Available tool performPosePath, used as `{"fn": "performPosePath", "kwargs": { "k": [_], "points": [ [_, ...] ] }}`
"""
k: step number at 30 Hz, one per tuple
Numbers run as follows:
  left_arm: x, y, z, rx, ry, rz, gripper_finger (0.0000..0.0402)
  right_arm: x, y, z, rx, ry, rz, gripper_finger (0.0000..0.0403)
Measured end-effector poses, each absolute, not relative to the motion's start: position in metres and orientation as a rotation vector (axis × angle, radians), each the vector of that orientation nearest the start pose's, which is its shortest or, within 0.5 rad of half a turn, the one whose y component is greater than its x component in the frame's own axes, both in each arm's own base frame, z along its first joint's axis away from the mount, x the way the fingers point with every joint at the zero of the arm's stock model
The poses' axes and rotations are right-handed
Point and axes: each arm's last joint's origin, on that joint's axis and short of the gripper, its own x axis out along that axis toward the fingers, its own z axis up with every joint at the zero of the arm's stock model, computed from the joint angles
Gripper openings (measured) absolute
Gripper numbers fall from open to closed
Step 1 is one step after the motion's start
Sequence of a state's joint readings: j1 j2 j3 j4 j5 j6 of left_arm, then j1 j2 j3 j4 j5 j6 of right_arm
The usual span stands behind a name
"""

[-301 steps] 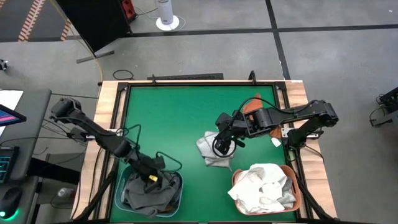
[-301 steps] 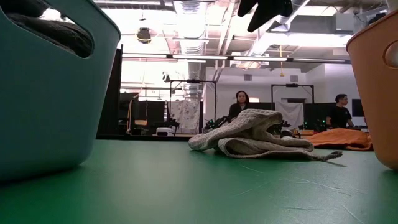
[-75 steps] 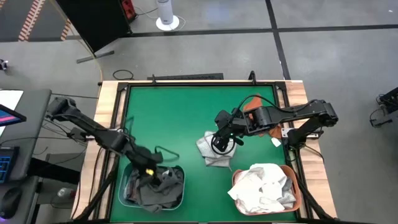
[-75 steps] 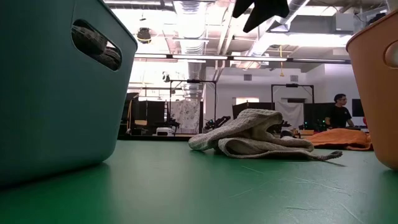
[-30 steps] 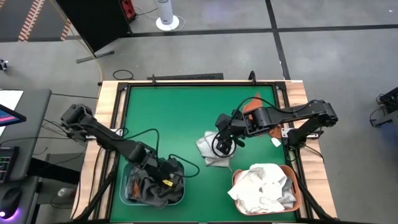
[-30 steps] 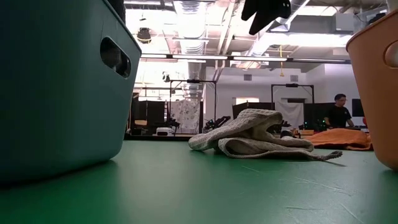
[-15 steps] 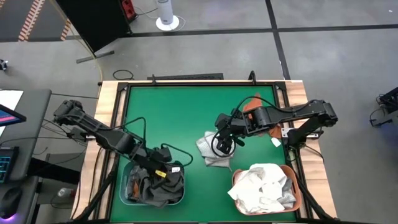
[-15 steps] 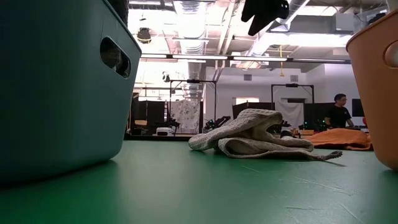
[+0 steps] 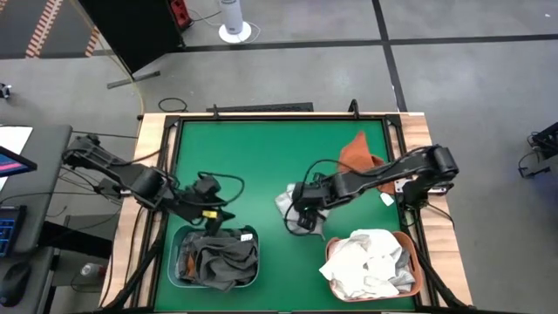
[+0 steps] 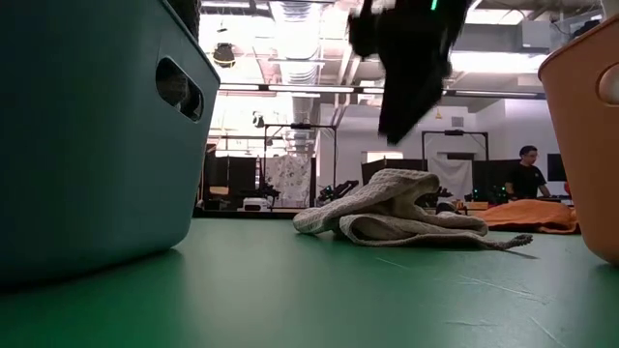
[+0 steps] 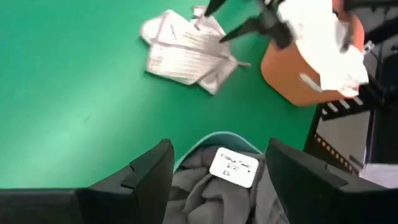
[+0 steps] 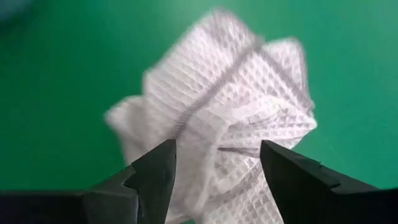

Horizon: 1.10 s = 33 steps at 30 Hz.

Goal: Sort towels by color in basket
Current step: Put the light gray towel into the orange bin

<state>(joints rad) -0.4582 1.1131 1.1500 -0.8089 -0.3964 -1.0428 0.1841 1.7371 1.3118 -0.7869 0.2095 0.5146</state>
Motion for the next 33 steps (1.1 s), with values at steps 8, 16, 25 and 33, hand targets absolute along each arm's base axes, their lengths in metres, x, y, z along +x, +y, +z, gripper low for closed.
{"fn": "performPosePath", "kwargs": {
  "k": [8, 16, 25, 33],
  "points": [
    [0.179, -0.075, 0.352, -0.74, 0.63, 0.319, 0.0242, 0.357, 0.057, 0.172, 0.203, 1.293, -0.32, 0.0258],
    [0.166, -0.069, 0.355, -0.732, 0.645, 0.334, 0.0242, 0.354, 0.064, 0.164, 0.157, 1.389, -0.161, 0.0037],
    [0.161, -0.055, 0.359, -0.76, 0.596, 0.389, 0.0242, 0.309, 0.061, 0.277, 0.148, 1.136, -0.039, 0.0033],
    [0.165, -0.042, 0.359, -0.743, 0.576, 0.449, 0.0242, 0.209, 0.074, 0.389, 0.289, 0.778, 0.417, 0.0033]
  ]
}}
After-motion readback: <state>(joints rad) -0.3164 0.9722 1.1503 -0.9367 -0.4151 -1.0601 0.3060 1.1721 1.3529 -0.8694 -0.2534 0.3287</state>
